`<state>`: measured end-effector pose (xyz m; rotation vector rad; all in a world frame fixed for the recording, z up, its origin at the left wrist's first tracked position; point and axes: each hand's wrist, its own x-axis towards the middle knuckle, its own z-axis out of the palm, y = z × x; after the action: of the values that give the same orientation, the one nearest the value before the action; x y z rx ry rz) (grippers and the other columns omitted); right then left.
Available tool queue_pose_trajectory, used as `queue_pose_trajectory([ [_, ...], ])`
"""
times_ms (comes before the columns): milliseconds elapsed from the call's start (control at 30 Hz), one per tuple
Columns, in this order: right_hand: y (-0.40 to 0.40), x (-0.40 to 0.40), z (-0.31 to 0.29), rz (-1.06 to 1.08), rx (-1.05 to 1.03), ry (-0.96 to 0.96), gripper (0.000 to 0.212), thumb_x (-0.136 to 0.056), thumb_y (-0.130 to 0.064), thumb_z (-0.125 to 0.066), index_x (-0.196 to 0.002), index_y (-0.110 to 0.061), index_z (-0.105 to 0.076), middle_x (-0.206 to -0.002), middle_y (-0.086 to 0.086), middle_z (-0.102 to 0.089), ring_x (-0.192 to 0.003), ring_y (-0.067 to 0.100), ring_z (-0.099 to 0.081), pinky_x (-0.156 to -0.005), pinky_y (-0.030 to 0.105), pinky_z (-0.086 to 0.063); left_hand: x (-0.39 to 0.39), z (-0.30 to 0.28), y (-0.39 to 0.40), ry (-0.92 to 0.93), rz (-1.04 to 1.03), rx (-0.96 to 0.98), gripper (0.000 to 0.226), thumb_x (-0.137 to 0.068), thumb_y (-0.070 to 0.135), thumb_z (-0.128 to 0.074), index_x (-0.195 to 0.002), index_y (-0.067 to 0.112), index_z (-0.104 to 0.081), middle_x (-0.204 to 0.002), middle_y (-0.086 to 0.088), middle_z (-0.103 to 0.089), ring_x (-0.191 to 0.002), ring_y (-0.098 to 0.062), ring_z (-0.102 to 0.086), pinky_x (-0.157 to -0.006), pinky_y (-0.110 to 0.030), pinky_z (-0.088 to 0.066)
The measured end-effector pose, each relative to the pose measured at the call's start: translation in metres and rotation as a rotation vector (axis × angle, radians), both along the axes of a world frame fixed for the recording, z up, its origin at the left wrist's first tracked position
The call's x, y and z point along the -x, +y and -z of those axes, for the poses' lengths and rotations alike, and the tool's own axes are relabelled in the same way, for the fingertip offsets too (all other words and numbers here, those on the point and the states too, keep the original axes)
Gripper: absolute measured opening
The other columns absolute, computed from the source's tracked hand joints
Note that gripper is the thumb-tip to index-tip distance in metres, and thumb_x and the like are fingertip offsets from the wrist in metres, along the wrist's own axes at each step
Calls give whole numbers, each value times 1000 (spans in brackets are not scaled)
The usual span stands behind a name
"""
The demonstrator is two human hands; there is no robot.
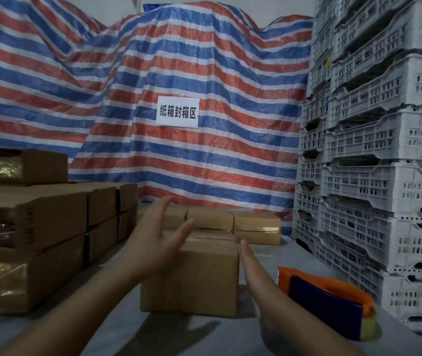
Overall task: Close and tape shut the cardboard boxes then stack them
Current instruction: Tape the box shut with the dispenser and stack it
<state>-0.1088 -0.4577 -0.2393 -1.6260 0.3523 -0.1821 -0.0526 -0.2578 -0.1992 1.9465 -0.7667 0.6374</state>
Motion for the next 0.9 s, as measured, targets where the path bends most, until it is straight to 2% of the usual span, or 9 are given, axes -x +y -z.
queue_pose_trajectory([
  [67, -4, 4, 9, -100, 98, -117, 64, -91, -65, -47, -148, -58, -20, -151, -3, -44, -128, 26, -52, -84, 43, -53, -1, 16, 23, 155, -13, 196, 74, -79, 63, -59, -144, 36, -34, -145, 9, -42, -128, -10, -47, -101, -39, -46],
  [167, -3, 0, 20, -215, 207, -209, 53, -94, -40, -64, -108, -77, -28, -122, -28, -51, -109, 1, -53, -95, 38, -50, 0, 46, 38, 482, 87, 197, 61, -85, 53, -60, -140, 38, -38, -145, 7, -44, -121, -10, -51, -91, -29, -47],
  [233, -2, -8, 23, -175, 310, -278, 47, -95, -37, -63, -107, -70, -33, -114, -31, -52, -102, -6, -52, -91, 27, -45, -4, 58, 36, 604, 179, 226, 39, -92, 37, -60, -129, 35, -51, -135, 6, -57, -109, -5, -58, -78, -19, -49],
  [300, 0, -20, 19, -131, 367, -305, 31, -95, -41, -63, -107, -60, -41, -108, -30, -55, -98, -9, -53, -78, 15, -44, -17, 58, 33, 546, 125, 261, 22, -95, 27, -59, -117, 32, -57, -112, 11, -65, -94, 3, -58, -67, -14, -45],
  [400, 8, -47, 5, 6, 333, -279, 11, -95, -50, -60, -102, -42, -56, -104, -19, -63, -90, -3, -57, -64, 18, -43, -45, 40, 32, 530, -59, 246, 9, -95, 37, -60, -100, 29, -59, -95, 11, -63, -83, 0, -56, -60, -17, -41],
  [467, 16, -72, -6, 94, 285, -193, 32, -95, -56, -57, -106, -26, -64, -106, -5, -68, -89, 8, -61, -66, 26, -46, -67, 28, 33, 621, -134, 254, 23, -92, 44, -62, -95, 21, -61, -89, 4, -63, -79, -9, -58, -57, -23, -42],
  [600, 27, -122, -2, -1, -51, 17, 61, -92, -65, -53, -129, -18, -62, -121, 10, -69, -109, 30, -66, -97, 47, -54, -106, 26, 42, 873, -70, 398, 41, -93, 43, -62, -113, 7, -62, -96, -7, -66, -88, -23, -62, -63, -30, -49],
  [767, 41, -163, 16, -81, 72, 0, 50, -97, -57, -50, -133, -22, -56, -104, -6, -65, -95, 16, -62, -77, 30, -51, -157, 49, 47, 771, -165, 381, 42, -98, 43, -53, -124, 9, -57, -104, -8, -60, -92, -24, -59, -78, -34, -48],
  [900, 52, -202, 16, -96, 119, -34, 66, -94, -65, -52, -145, -22, -47, -109, -9, -55, -98, 16, -52, -87, 31, -42, -201, 48, 47, 720, -296, 406, 47, -100, 43, -48, -126, 6, -57, -112, -13, -60, -95, -27, -56, -82, -35, -45],
])
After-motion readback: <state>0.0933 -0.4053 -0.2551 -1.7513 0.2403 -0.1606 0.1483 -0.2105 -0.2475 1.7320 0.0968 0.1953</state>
